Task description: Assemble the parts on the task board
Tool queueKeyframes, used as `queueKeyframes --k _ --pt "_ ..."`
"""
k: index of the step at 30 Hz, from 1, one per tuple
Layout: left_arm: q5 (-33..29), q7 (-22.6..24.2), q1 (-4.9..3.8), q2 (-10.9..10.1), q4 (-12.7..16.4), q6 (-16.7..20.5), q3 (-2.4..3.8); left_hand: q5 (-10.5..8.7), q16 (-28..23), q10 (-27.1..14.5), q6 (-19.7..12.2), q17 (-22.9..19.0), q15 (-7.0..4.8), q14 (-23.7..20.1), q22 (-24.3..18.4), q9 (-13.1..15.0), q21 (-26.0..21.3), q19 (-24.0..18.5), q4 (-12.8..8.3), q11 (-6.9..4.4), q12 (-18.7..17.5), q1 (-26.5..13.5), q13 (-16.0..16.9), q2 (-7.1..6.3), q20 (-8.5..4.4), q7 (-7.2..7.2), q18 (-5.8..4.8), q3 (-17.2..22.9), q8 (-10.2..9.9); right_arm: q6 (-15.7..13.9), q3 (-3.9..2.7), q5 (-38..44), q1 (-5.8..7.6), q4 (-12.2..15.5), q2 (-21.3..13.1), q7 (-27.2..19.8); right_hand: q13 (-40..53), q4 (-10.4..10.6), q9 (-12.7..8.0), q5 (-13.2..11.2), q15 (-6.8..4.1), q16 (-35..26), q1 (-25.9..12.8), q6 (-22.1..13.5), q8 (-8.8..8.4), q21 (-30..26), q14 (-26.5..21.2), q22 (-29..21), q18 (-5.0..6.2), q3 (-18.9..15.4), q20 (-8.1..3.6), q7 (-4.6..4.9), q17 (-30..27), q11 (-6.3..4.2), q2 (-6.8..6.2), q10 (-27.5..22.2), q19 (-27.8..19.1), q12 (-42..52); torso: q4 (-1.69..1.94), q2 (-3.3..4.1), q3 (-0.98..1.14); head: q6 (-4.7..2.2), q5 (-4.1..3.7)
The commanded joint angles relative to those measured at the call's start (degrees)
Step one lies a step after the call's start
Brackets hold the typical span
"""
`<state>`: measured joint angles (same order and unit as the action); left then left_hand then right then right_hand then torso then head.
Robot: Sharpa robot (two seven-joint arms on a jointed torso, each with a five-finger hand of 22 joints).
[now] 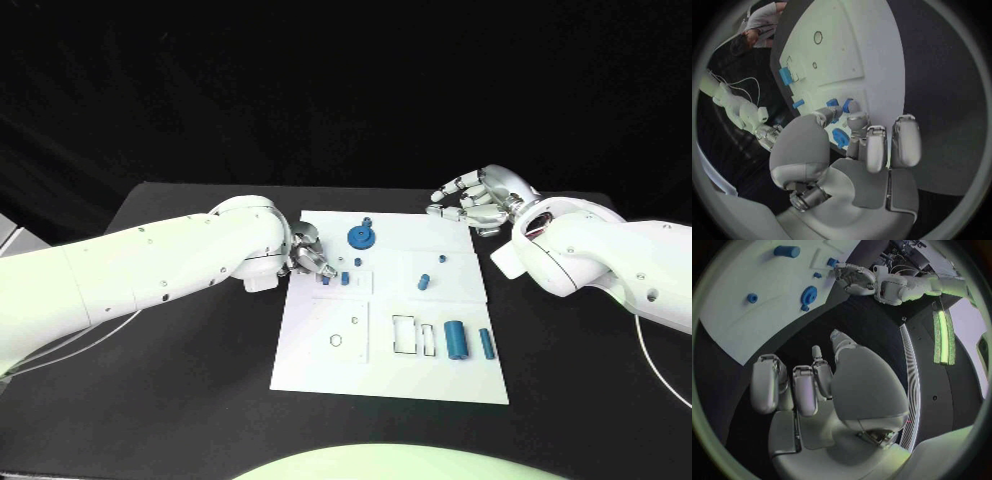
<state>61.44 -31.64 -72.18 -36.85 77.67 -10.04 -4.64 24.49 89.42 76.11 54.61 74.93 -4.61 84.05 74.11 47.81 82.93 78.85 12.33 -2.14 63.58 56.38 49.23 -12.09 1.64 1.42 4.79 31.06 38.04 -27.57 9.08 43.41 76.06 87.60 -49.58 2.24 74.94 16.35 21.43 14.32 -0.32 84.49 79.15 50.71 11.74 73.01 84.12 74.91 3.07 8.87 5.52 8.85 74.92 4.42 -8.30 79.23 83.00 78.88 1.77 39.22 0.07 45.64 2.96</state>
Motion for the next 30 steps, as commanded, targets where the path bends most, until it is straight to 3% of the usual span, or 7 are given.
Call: queueKeyframes --k 1,7,12,13,14,23,30 --pt "0.2 0.2 0.26 -0.1 0.1 -0.8 -0.16 -0.28 0.2 -0.1 0.4 14.3 -0.43 5.7 0.1 -0.1 -0.2 0.3 0.8 -0.06 0.3 0.0 0.1 -0.41 -0.11 0.22 -1.18 -1.5 -0.2 0.6 0.00 0.4 -0.05 0.0 0.0 -0.4 4.2 0.2 0.1 0.1 -0.08 -0.4 -0.7 -0.5 0.38 -0.2 2.8 1.6 0.88 0.3 -0.11 0.10 2.8 -0.33 0.20 0.0 0.2 -0.1 -0.04 0.04 0.01 -0.05 -0.02" --pt "0.3 0.2 0.27 -0.3 0.0 0.3 -0.10 -2.83 0.4 0.1 0.7 14.7 -0.44 5.8 0.5 -0.1 0.0 0.6 3.9 -0.08 0.5 0.2 0.5 -0.29 -0.13 0.20 -1.27 -4.9 -0.4 0.6 0.00 0.4 -0.09 0.0 0.0 -0.4 4.2 0.2 0.1 0.1 -0.08 -0.4 -0.8 -0.5 0.39 -0.2 2.9 1.6 0.87 0.3 -0.12 0.10 2.9 -0.32 0.22 0.0 0.2 -0.1 0.03 0.01 -0.04 -0.08 -0.22" --pt "-1.0 0.5 0.26 -0.5 0.3 1.6 0.19 -6.77 0.4 0.1 0.7 14.7 -0.42 5.8 0.5 -0.2 -0.1 0.6 4.4 -0.02 0.5 -0.6 0.5 0.18 -0.12 0.26 -1.25 -7.3 -0.6 0.7 0.00 0.4 -0.13 0.0 0.0 -0.4 4.3 0.3 0.1 0.1 -0.07 -0.3 -1.0 -0.6 0.41 -0.1 2.9 1.7 0.83 0.3 -0.12 0.11 3.1 -0.31 0.29 0.1 0.3 0.0 -0.03 0.00 0.00 -0.12 -0.40" --pt "-1.3 0.6 0.25 -0.6 0.3 1.8 0.24 -9.44 0.4 -0.1 0.1 14.6 -0.37 5.8 0.4 -0.3 -0.1 0.6 4.4 0.07 0.3 -1.2 0.2 0.21 -0.08 0.41 -1.24 -8.2 -1.0 0.7 0.00 0.4 -0.13 0.0 0.0 -0.4 4.3 0.3 0.1 0.1 -0.07 -0.3 -1.1 -0.6 0.42 -0.1 2.9 1.7 0.83 0.3 -0.12 0.11 3.1 -0.31 0.33 0.1 0.3 0.0 -0.03 0.00 0.01 -0.13 -0.41" --pt "-1.5 0.6 0.25 -0.7 0.4 2.0 0.29 -10.17 0.3 -0.2 -0.3 14.6 -0.32 5.8 0.5 -0.5 -0.1 0.6 4.4 0.16 0.2 -1.2 0.0 0.35 -0.06 0.54 -1.25 -8.6 -1.3 0.6 0.00 0.4 -0.14 0.0 0.0 -0.4 4.3 0.3 0.1 0.1 -0.07 -0.3 -1.1 -0.6 0.42 -0.1 2.9 1.7 0.83 0.3 -0.12 0.11 3.1 -0.31 0.33 0.1 0.3 0.0 -0.03 -0.02 0.02 -0.17 -0.43" --pt "-1.7 1.3 0.20 -1.6 1.8 4.4 1.28 -11.58 0.1 -1.1 -1.9 14.1 -0.04 5.7 0.4 -0.8 -0.2 0.5 4.4 0.60 -0.6 -1.3 -1.5 0.98 0.16 1.10 -1.21 -10.0 -2.4 0.6 0.00 0.4 -0.18 -0.1 0.0 -0.4 4.1 0.3 0.1 0.2 -0.07 -0.3 -1.3 -0.6 0.43 -0.2 2.9 1.7 0.85 0.2 -0.12 0.11 3.0 -0.30 0.39 0.0 0.3 -0.1 0.03 -0.04 0.06 -0.33 -0.53" --pt "-2.4 3.6 0.10 -2.9 3.6 7.3 2.76 -11.28 -0.5 -2.1 -4.9 12.9 0.90 5.3 -0.9 -2.1 -0.9 -0.4 4.4 1.75 -0.2 0.3 -1.1 1.45 0.87 2.46 -0.94 -11.3 -4.6 0.6 0.00 0.4 -0.23 -0.1 0.0 -0.5 4.1 0.3 0.1 0.2 -0.07 -0.3 -1.3 -0.6 0.43 -0.2 2.9 1.7 0.85 0.2 -0.12 0.11 3.0 -0.30 0.39 0.0 0.3 -0.1 -0.04 -0.06 0.06 -0.56 -0.66"
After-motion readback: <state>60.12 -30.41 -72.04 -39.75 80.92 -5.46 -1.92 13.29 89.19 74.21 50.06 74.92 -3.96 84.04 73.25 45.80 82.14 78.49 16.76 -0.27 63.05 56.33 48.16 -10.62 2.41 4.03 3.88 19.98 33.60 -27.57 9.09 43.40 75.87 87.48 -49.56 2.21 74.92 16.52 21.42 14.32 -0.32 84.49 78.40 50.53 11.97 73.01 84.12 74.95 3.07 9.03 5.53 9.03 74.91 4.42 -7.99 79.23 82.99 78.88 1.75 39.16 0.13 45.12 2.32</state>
